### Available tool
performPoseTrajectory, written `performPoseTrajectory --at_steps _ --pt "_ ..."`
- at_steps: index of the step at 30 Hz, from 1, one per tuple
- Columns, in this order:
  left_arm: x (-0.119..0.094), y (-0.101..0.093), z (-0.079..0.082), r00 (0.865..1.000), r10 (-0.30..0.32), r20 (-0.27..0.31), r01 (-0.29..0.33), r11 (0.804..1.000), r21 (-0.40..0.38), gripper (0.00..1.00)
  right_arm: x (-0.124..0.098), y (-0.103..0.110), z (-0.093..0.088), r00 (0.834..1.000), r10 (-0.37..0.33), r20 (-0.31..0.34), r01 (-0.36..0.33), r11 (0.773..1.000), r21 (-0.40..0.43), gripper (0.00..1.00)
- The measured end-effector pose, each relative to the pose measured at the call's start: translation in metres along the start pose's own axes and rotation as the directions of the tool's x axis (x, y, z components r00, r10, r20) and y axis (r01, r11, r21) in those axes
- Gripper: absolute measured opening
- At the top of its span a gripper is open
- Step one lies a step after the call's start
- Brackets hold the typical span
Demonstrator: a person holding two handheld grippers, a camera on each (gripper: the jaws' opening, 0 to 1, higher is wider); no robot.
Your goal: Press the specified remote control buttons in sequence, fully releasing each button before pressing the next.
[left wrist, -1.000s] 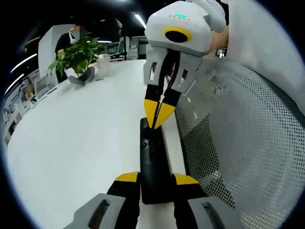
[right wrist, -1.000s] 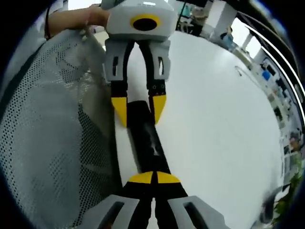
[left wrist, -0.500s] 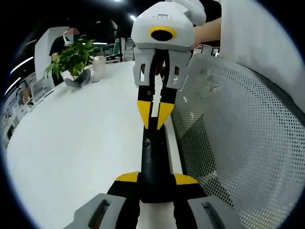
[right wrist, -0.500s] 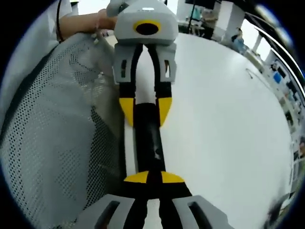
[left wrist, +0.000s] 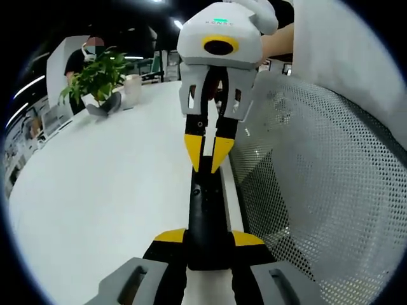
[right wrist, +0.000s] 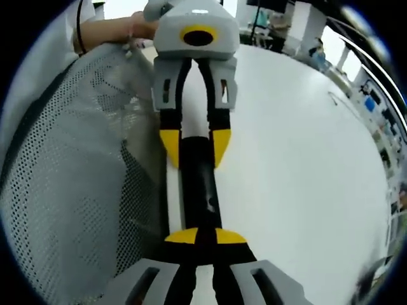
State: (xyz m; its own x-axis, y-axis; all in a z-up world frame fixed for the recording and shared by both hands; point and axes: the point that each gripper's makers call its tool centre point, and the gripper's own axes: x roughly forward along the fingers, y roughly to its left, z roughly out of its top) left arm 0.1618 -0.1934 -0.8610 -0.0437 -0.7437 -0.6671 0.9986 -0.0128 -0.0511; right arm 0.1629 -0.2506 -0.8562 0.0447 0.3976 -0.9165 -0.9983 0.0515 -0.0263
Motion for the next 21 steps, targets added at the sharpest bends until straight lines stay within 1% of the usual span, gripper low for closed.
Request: performPoseTrajectory --at_steps 4,5,6,10,12,15,17,18,20,21 --pt "0.0001 -0.0001 -0.0001 1.0 0.0 -0.001 0.0 1.0 0.004 0.24 0.001 0.0019 -0.0011 0.999 -0.016 -0.033 0.014 0.998 -0.063 0.04" --pt "0.0002 -0.0002 -0.0001 1.0 0.001 -0.002 -0.001 1.0 0.007 0.24 0.0008 0.0009 -0.0013 0.998 -0.026 -0.059 0.02 0.994 -0.103 0.04" --pt "0.0002 -0.0002 -0.0001 1.0 0.001 -0.004 -0.001 1.0 0.008 0.24 0.0011 0.0007 -0.001 0.998 -0.026 -0.065 0.018 0.993 -0.121 0.04" --pt "0.0006 -0.0005 -0.0001 1.0 0.002 -0.011 -0.002 1.0 0.013 0.24 0.0026 -0.0016 -0.0001 0.993 0.019 -0.117 -0.025 0.998 -0.05 0.04" --pt "0.0005 -0.0004 -0.0001 1.0 0.003 -0.008 -0.003 1.0 0.008 0.24 0.0032 -0.0019 0.0001 0.989 0.033 -0.142 -0.041 0.998 -0.055 0.05" --pt "0.0005 -0.0003 0.0 1.0 0.002 -0.006 -0.002 1.0 0.002 0.24 0.0038 -0.0019 -0.0001 0.986 0.042 -0.159 -0.051 0.997 -0.052 0.05" --pt "0.0006 -0.0002 0.0002 1.0 0.003 -0.006 -0.003 1.0 0.001 0.24 0.0031 -0.0016 -0.0015 0.986 0.048 -0.159 -0.056 0.997 -0.046 0.05" --pt "0.0006 -0.0003 0.0003 1.0 0.003 -0.006 -0.003 1.0 0.001 0.24 0.0022 -0.001 -0.0027 0.988 0.047 -0.146 -0.055 0.997 -0.053 0.05" --pt "0.001 -0.0003 0.0007 1.0 0.003 -0.005 -0.003 1.0 0.002 0.24 0.0016 -0.0015 -0.0022 0.993 0.041 -0.11 -0.046 0.998 -0.042 0.05" --pt "0.0009 -0.0003 0.0007 1.0 0.003 -0.007 -0.003 1.0 0.001 0.24 0.0012 -0.0011 -0.001 0.998 0.031 -0.06 -0.035 0.997 -0.068 0.05"
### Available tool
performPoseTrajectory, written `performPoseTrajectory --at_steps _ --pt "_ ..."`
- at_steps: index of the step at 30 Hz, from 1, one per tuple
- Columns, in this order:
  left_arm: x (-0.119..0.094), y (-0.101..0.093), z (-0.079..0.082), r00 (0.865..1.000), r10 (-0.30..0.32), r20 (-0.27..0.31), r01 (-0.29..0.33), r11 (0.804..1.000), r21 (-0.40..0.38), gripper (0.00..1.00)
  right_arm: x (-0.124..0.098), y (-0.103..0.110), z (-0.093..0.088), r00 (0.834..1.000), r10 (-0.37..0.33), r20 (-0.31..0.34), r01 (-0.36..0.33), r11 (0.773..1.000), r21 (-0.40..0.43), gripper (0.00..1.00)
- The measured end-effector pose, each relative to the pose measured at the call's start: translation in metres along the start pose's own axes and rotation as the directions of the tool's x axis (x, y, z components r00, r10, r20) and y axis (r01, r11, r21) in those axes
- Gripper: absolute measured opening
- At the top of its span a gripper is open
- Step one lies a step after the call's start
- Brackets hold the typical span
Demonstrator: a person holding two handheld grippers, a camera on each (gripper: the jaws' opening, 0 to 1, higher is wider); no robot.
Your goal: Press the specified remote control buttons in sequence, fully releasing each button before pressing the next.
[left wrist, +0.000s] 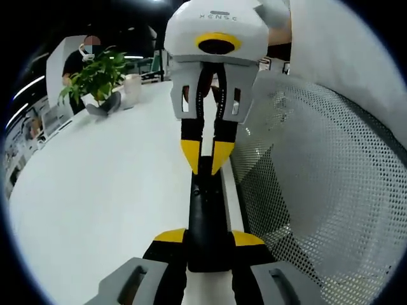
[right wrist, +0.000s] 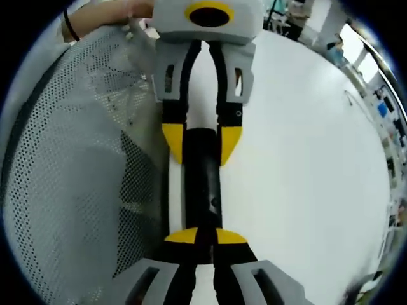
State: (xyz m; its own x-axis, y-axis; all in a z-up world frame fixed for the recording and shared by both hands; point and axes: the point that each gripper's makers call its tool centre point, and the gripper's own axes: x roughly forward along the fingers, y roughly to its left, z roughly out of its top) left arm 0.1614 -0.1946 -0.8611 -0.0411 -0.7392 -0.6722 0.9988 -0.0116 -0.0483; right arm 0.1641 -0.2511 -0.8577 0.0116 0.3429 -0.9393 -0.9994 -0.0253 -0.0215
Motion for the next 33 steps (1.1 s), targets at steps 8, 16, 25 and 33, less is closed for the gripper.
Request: performPoseTrajectory --at_steps 8,16,25,33 --pt "-0.0002 0.0002 0.0001 1.0 0.002 -0.005 -0.002 1.0 0.007 0.24 -0.0044 0.0001 -0.0011 0.958 -0.017 0.285 -0.007 0.996 0.085 0.05" --pt "-0.0002 -0.0001 0.0 1.0 0.002 -0.006 -0.002 1.0 0.01 0.24 -0.0042 0.0008 0.002 0.952 -0.032 0.305 0.007 0.997 0.083 0.05" --pt "-0.0001 0.0001 -0.0001 1.0 0.003 -0.007 -0.003 1.0 0.014 0.24 -0.0013 0.0021 0.0048 0.978 -0.011 0.208 0.01 1.0 0.009 0.06" --pt "-0.0002 0.0001 -0.0001 1.0 0.002 -0.005 -0.002 1.0 0.007 0.24 0.0024 0.0018 0.0057 0.999 0.019 -0.032 -0.019 1.0 -0.011 0.07"
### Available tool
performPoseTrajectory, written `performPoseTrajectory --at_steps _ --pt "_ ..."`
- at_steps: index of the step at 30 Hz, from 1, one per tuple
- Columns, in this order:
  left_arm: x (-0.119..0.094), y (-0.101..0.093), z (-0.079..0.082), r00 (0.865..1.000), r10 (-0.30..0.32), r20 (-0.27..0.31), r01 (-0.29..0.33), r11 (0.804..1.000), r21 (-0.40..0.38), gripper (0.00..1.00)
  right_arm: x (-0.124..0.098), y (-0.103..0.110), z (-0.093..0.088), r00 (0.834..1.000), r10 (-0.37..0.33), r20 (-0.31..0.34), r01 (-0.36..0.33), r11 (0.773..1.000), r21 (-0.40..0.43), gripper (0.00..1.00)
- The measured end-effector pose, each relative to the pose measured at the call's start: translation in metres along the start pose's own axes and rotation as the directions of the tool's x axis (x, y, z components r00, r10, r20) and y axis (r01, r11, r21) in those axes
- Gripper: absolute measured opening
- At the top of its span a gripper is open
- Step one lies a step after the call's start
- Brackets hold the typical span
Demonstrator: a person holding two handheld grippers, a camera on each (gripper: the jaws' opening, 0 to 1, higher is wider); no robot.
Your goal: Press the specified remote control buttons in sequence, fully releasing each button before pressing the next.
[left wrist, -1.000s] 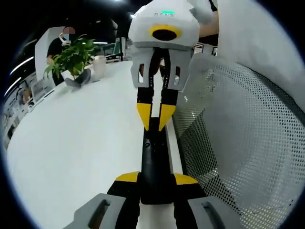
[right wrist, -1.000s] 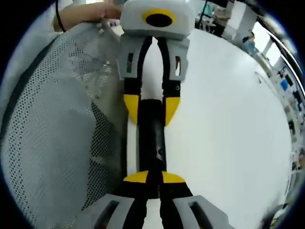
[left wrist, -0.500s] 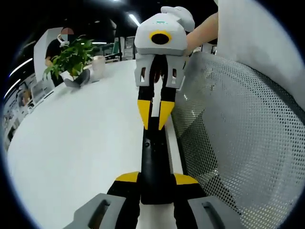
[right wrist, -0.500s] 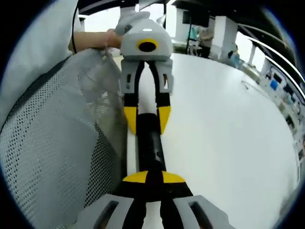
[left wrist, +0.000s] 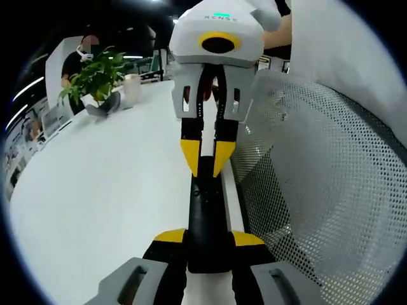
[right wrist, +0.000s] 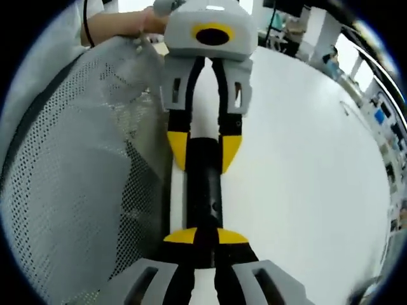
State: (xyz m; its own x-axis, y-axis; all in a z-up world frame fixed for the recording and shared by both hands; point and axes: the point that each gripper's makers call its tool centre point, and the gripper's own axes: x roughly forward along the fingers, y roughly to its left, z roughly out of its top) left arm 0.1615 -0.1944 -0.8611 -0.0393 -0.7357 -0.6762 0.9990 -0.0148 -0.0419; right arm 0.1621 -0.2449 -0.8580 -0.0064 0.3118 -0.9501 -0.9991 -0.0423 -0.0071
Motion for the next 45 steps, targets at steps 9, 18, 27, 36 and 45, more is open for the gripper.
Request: performPoseTrajectory --at_steps 9,18,27,36,45 --pt "-0.0001 0.0005 0.0002 1.0 0.001 0.002 -0.001 1.0 -0.006 0.24 -0.0003 -0.0009 -0.0007 1.0 -0.017 0.009 0.017 0.999 0.037 0.07" --pt "0.0002 0.0008 0.0004 1.0 0.003 0.003 -0.003 1.0 -0.012 0.24 -0.0052 -0.0017 -0.0003 0.946 -0.073 0.317 0.023 0.987 0.158 0.06" --pt "0.0004 0.0005 0.0003 1.0 0.004 0.005 -0.004 1.0 -0.016 0.24 -0.0042 0.0006 0.0051 0.937 -0.079 0.34 0.032 0.99 0.14 0.12" --pt "0.0005 0.001 0.0006 1.0 0.005 0.007 -0.004 1.0 -0.015 0.24 -0.0032 -0.0005 0.0064 0.951 -0.045 0.306 0.009 0.993 0.118 0.09" --pt "0.0008 0.0006 0.0006 1.0 0.005 0.001 -0.005 1.0 -0.001 0.24 -0.0002 -0.0015 0.0068 0.987 -0.006 0.164 -0.012 0.994 0.109 0.07"
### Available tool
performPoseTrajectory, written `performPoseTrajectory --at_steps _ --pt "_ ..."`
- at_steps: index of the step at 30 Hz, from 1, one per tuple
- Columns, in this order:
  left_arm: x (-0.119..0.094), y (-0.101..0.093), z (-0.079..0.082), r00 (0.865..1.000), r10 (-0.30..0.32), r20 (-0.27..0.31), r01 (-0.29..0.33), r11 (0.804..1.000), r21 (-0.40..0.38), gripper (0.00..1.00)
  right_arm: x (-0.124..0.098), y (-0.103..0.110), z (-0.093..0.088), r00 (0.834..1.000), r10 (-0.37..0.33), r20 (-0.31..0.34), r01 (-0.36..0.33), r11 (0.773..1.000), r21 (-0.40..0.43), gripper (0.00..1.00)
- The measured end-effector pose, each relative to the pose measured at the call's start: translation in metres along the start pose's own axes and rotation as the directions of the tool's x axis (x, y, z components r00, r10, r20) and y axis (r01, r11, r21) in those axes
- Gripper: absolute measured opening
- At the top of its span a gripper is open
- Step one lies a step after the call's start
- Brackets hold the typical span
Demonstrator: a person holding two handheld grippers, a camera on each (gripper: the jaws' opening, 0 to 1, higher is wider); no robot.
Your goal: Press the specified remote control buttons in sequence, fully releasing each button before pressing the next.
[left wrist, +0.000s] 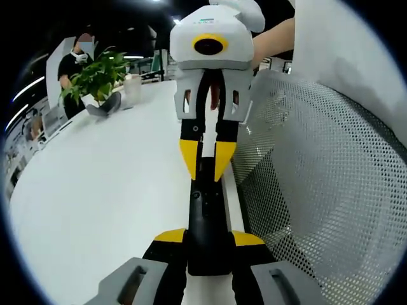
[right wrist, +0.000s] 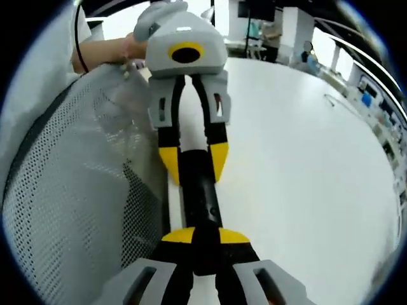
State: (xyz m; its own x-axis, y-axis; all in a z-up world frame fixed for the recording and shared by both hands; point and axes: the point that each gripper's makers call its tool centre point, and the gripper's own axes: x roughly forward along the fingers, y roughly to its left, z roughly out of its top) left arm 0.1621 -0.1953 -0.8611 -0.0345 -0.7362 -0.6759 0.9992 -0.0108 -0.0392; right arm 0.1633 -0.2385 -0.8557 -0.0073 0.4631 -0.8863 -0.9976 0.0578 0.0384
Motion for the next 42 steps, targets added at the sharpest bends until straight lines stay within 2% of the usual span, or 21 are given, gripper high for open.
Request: performPoseTrajectory --at_steps 1,2,5,8,9,11,12,14,16,19,20,24,31,33,36,37,39,41,42 --pt "0.0 0.0001 0.0001 1.0 0.0 0.0 0.0 1.0 0.002 0.24 0.0006 0.0002 -0.0003 0.999 -0.001 -0.039 0.0 1.0 -0.028 0.07" --pt "0.0002 0.0001 0.0001 1.0 0.0 -0.001 0.0 1.0 0.002 0.24 0.0014 0.0004 0.0002 0.999 -0.003 -0.05 0.001 0.999 -0.037 0.07" --pt "0.0007 0.0 0.0007 1.0 -0.001 -0.002 0.001 1.0 0.007 0.25 0.002 0.0005 0.0002 0.998 -0.011 -0.054 0.011 1.0 -0.004 0.07" --pt "0.0005 0.0 0.0006 1.0 0.0 0.0 0.0 1.0 0.005 0.25 0.0017 0.0015 -0.0004 0.998 -0.019 -0.06 0.017 0.999 -0.029 0.07" --pt "0.0003 -0.0001 0.0005 1.0 0.0 0.0 0.0 1.0 0.005 0.25 0.0011 0.0017 -0.0007 0.999 -0.022 -0.05 0.02 0.999 -0.041 0.08" --pt "0.0003 -0.0001 0.0004 1.0 0.003 0.001 -0.003 1.0 0.008 0.25 0.0006 0.001 0.0017 0.998 -0.052 0.024 0.053 0.997 -0.047 0.08" --pt "0.0003 -0.0002 0.0005 1.0 0.004 0.002 -0.004 1.0 0.009 0.25 -0.0002 0.0012 0.0024 0.995 -0.066 0.076 0.069 0.997 -0.032 0.08" --pt "0.0003 0.0 0.0005 1.0 0.006 0.004 -0.006 1.0 0.007 0.25 -0.0013 0.001 0.0021 0.988 -0.077 0.137 0.072 0.997 0.039 0.08" --pt "0.0003 0.0003 0.0004 1.0 0.008 0.009 -0.008 1.0 0.003 0.24 -0.0013 -0.0006 0.0025 0.981 -0.08 0.177 0.068 0.995 0.076 0.08" --pt "0.0006 0.0005 0.0005 1.0 0.008 0.01 -0.008 1.0 0.0 0.24 -0.0001 -0.0027 0.0054 0.977 -0.085 0.195 0.066 0.992 0.103 0.07" --pt "0.0007 0.0006 0.0005 1.0 0.008 0.01 -0.008 1.0 0.0 0.24 0.0003 -0.0027 0.0061 0.978 -0.084 0.191 0.066 0.993 0.101 0.06" --pt "0.0009 0.0006 0.0006 1.0 0.01 0.011 -0.01 1.0 0.003 0.24 0.0016 0.0018 0.0076 0.986 -0.082 0.142 0.087 0.996 -0.027 0.04" --pt "0.001 0.0007 0.0008 1.0 0.012 0.01 -0.012 1.0 0.005 0.24 0.0019 -0.0022 0.0072 0.991 -0.093 0.095 0.093 0.996 0.002 0.0" --pt "0.0009 0.0007 0.0008 1.0 0.012 0.009 -0.012 1.0 0.005 0.24 0.0028 -0.0052 0.0067 0.994 -0.093 0.054 0.095 0.995 -0.027 0.0" --pt "0.0011 0.0009 0.001 1.0 0.01 0.008 -0.01 1.0 0.004 0.24 0.0035 -0.0034 0.0067 0.999 -0.041 -0.022 0.04 0.999 -0.019 0.0" --pt "0.0011 0.0009 0.001 1.0 0.01 0.008 -0.01 1.0 0.004 0.24 0.0041 -0.0044 0.0072 0.999 -0.041 -0.034 0.041 0.999 -0.006 0.0" --pt "0.0012 0.001 0.001 1.0 0.01 0.007 -0.01 1.0 0.004 0.24 0.0053 -0.0039 0.0073 0.997 -0.049 -0.066 0.048 0.998 -0.031 0.0" --pt "0.0014 0.0012 0.0011 1.0 0.01 0.006 -0.01 1.0 0.004 0.24 0.0058 -0.004 0.0065 0.992 -0.079 -0.095 0.078 0.997 -0.006 0.0" --pt "0.0014 0.001 0.0011 1.0 0.009 0.005 -0.009 1.0 0.004 0.24 0.0061 -0.0036 0.0065 0.99 -0.093 -0.109 0.091 0.996 -0.02 0.0"
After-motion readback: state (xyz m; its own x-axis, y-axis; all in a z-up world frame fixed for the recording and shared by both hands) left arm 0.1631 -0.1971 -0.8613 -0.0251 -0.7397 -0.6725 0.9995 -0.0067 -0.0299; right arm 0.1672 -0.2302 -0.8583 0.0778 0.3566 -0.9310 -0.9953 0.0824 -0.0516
